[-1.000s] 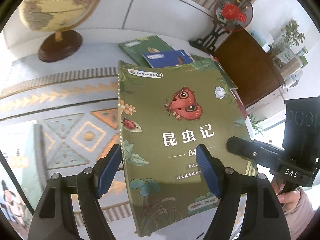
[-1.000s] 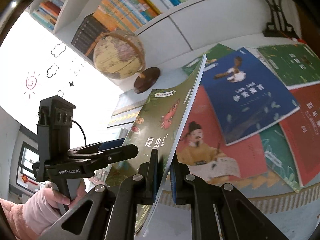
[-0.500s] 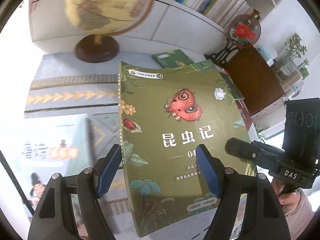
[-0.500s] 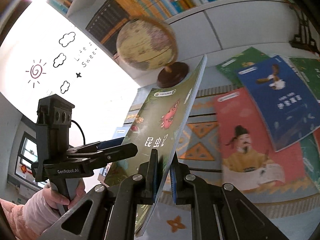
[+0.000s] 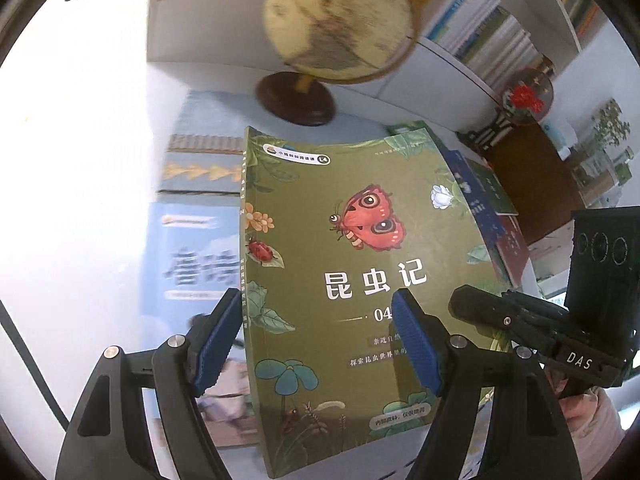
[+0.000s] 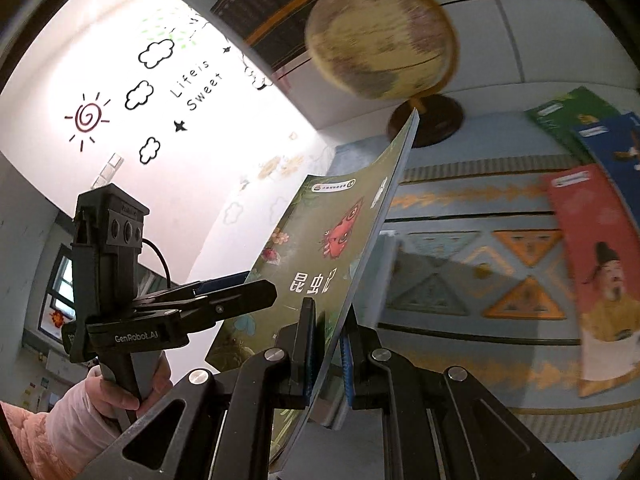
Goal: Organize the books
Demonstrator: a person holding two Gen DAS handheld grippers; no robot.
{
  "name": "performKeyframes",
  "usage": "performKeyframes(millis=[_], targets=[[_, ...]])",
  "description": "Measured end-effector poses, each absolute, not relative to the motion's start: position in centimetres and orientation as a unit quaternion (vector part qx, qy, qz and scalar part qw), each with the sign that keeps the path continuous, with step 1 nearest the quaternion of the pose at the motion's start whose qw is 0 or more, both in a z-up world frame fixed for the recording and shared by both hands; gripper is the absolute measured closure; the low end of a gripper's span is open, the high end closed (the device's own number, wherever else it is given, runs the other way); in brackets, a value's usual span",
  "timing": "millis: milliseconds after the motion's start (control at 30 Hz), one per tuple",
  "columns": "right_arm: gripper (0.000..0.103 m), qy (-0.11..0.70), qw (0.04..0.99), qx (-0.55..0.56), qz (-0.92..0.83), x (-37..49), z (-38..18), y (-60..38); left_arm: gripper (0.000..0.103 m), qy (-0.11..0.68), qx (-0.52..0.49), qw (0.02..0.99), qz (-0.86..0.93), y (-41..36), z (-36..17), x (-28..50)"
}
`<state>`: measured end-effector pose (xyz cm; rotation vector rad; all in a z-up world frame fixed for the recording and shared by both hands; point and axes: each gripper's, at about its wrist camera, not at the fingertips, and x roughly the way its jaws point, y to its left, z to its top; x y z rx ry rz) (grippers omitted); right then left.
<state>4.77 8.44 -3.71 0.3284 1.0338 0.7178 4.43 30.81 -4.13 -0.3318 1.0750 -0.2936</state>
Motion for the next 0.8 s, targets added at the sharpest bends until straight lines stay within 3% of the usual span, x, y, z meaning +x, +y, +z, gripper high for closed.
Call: performKeyframes(millis=[433, 800], targets=[[0.091, 0.516, 0.771, 0.145, 0.344, 4.5, -7.6, 14.8, 0.030, 0.534, -0.179, 0.820, -0.104, 36.6, -8.0, 3.2], [0.091, 0.564, 0.761, 0.144, 0.287, 5.1, -12.0, 16.0, 0.030, 0.559, -0.185, 0.803, -0.090, 36.4, -11.3, 3.9]])
